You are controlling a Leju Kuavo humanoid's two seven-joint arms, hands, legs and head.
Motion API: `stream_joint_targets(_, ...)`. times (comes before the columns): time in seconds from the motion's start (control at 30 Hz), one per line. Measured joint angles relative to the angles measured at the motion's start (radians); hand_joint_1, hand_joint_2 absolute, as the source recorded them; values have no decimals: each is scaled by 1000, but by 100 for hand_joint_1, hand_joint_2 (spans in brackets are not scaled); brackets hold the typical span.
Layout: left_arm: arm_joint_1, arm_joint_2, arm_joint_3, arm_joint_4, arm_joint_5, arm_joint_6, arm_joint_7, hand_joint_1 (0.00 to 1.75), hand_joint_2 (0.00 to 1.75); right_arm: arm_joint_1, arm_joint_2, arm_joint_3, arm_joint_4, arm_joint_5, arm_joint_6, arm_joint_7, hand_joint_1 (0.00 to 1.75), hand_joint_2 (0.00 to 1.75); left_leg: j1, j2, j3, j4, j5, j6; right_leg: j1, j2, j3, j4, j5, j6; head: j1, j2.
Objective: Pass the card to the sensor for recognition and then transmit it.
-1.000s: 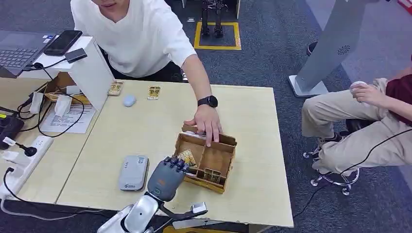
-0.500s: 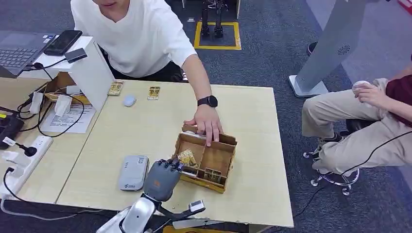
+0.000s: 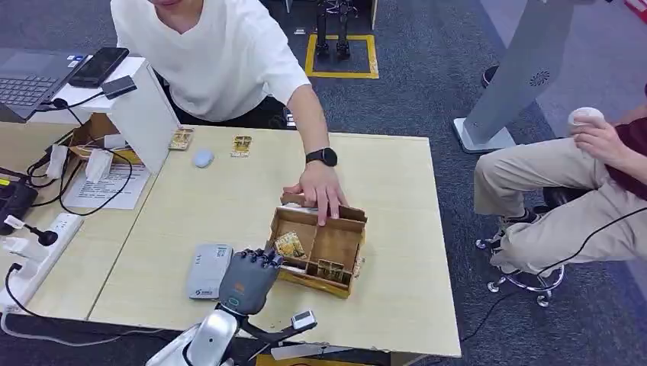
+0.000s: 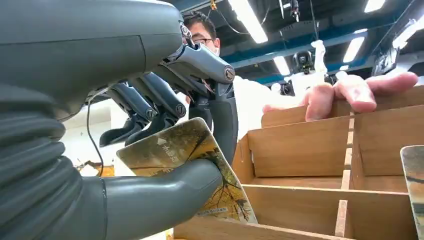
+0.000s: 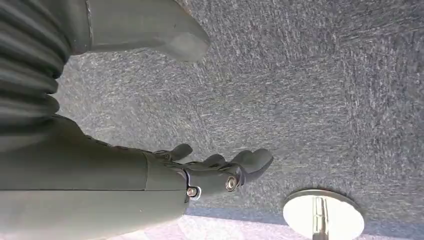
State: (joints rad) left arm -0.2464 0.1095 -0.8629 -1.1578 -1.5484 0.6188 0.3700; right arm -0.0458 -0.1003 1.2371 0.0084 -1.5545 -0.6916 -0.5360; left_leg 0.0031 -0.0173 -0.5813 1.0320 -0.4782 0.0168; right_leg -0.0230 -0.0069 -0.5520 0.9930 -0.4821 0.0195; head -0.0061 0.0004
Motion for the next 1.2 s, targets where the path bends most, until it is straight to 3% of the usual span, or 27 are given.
stream_joint_targets(0.13, -1, 4, 0, -7, 0, 49, 31, 175, 175, 0, 0, 0, 0, -2, 0, 0, 0, 175, 0, 0, 0, 0, 0, 0, 0, 0, 0, 0, 0, 0, 0, 0)
stream_joint_targets(0.23, 5, 5, 2, -72, 5, 68, 30, 175, 175, 0, 0, -3, 0, 5, 0, 0, 0, 175, 0, 0, 0, 0, 0, 0, 0, 0, 0, 0, 0, 0, 0, 0)
stream_joint_targets(0.37, 30, 0, 52, -209, 66, 71, -41, 175, 175, 3, -1, -13, 0, 14, 0, -2, 0, 175, 0, 0, 0, 0, 0, 0, 0, 0, 0, 0, 0, 0, 0, 0)
stream_joint_targets(0.57, 93, -98, 266, -382, 316, 74, -348, 175, 175, 16, -5, -47, 0, 19, 0, -12, 0, 175, 0, 0, -1, 0, 0, 0, 0, 0, 0, 0, 0, 0, 0, 0)
stream_joint_targets(0.73, 110, -209, 427, -379, 707, 59, -606, 175, 175, 26, -8, -89, 0, 23, 0, -18, 0, 175, 0, 0, -1, 0, 0, 0, 0, 0, -1, 0, 0, 0, 0, 0)
stream_joint_targets(0.8, 95, -237, 458, -355, 821, 31, -618, 175, 175, 28, -8, -98, 0, 22, 0, -11, 0, 175, 0, 0, -1, 0, 0, 0, 0, 0, -1, 0, 0, 0, 0, 0)
stream_joint_targets(0.9, 79, -264, 486, -335, 872, 6, -618, 175, 175, 28, -8, -109, 0, 19, 0, -7, 0, 175, 0, 0, -1, 0, 0, 0, 0, 0, -1, 0, 0, 0, 0, 0)
stream_joint_targets(1.2, -51, -283, 532, -193, 1023, -76, -512, 175, 175, 14, -19, -99, 0, 29, 0, 9, 0, 175, 0, 0, -1, 1, 0, 0, 0, 0, -1, 0, 0, 0, 1, 0)
